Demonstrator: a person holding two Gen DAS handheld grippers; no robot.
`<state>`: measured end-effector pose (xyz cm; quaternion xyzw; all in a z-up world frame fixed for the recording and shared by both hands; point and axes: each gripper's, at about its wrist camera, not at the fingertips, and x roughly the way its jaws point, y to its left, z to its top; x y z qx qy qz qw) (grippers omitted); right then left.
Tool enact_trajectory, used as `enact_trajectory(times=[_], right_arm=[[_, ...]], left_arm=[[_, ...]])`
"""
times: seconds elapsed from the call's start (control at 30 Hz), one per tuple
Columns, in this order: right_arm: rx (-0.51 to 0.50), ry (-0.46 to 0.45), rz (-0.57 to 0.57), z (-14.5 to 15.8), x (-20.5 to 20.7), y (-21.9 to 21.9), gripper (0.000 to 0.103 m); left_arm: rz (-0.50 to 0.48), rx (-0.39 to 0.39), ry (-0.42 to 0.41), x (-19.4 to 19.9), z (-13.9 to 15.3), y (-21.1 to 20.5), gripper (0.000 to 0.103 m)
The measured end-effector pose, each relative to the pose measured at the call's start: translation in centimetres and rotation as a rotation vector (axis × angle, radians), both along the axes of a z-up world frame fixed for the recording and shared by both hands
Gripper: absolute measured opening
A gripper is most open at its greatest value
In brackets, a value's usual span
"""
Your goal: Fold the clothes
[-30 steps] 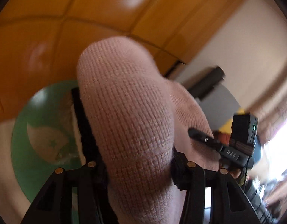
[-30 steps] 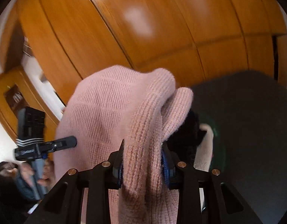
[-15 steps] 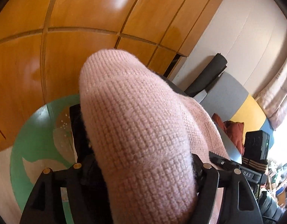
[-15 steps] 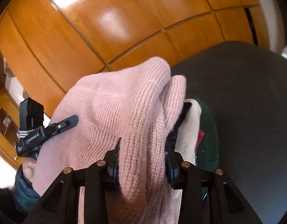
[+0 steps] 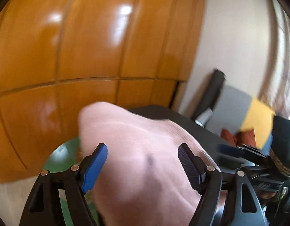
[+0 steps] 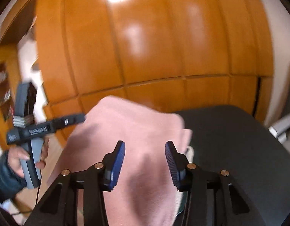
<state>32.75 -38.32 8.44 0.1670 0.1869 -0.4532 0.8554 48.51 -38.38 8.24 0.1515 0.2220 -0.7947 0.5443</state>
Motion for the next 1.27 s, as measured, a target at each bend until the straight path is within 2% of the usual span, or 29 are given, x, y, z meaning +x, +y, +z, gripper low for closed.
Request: enact_trajectory(times=[0.07,0.2,0.27,0.3,0.33,0.5,0.6,0.67,0.73,0.77,0.83,0.97,1.03,1.17,1.27], right_arm=[[0.029,0.075,0.004,-1.5,1.2,-0.3,0.045],[0.162,0.19,-0.048,-6.5,2.7,-3.2,0.044],[0.165,0.156,-0.071,-7.4,2.7,-3.8,0.045],[0.167,0.124,-0.079,-7.6,2.6,-4.0,0.045],[0.169,0.099,-0.09,-7.8,2.5,-4.2,0.045],[0.164,0.11,-0.144,-7.4,2.3,-3.4,0.044],[0.147,0.114,-0.198,-6.4,2.5,-2.7,0.045],[0.136,0.11,-0.234,-5.6,2.5,-1.9,0.049],[0.124,0.133,-0.243,-5.2,2.9,-1.3,0.064],[0.117,0.152,-0.245,-5.1,3.2,-1.0,0.067],[0.104,0.185,-0.249,-5.0,3.2,0.0,0.069],[0.1,0.192,-0.26,-5.0,3.4,1.0,0.07],[0.094,0.196,-0.263,-4.8,3.7,1.1,0.072],[0.079,0.21,-0.267,-4.5,3.8,1.8,0.078],[0.073,0.221,-0.266,-4.3,4.0,1.5,0.079]], left_arm=[[0.003,0.032,-0.052,-1.3,-1.1,-1.5,0.079],[0.068,0.064,-0.134,-1.9,-4.0,-4.5,0.079],[0.106,0.071,-0.149,-1.9,-5.0,-5.3,0.079],[0.11,0.072,-0.121,-1.6,-4.9,-5.3,0.079],[0.108,0.064,-0.131,-1.8,-4.7,-4.9,0.079],[0.11,0.025,-0.182,-2.4,-3.5,-2.1,0.08],[0.143,0.032,-0.188,-2.3,-2.3,-0.1,0.08],[0.17,0.053,-0.186,-2.5,-1.5,0.7,0.081],[0.207,0.072,-0.199,-2.9,-1.1,0.8,0.081],[0.227,0.08,-0.208,-3.2,-1.1,0.4,0.081],[0.262,0.094,-0.235,-3.9,-1.2,0.1,0.081],[0.269,0.15,-0.173,-3.3,-1.4,0.1,0.08],[0.289,0.13,-0.192,-3.1,-1.4,0.7,0.08],[0.324,0.098,-0.207,-2.7,-1.3,1.8,0.066],[0.337,0.082,-0.207,-2.5,-1.2,2.5,0.06]])
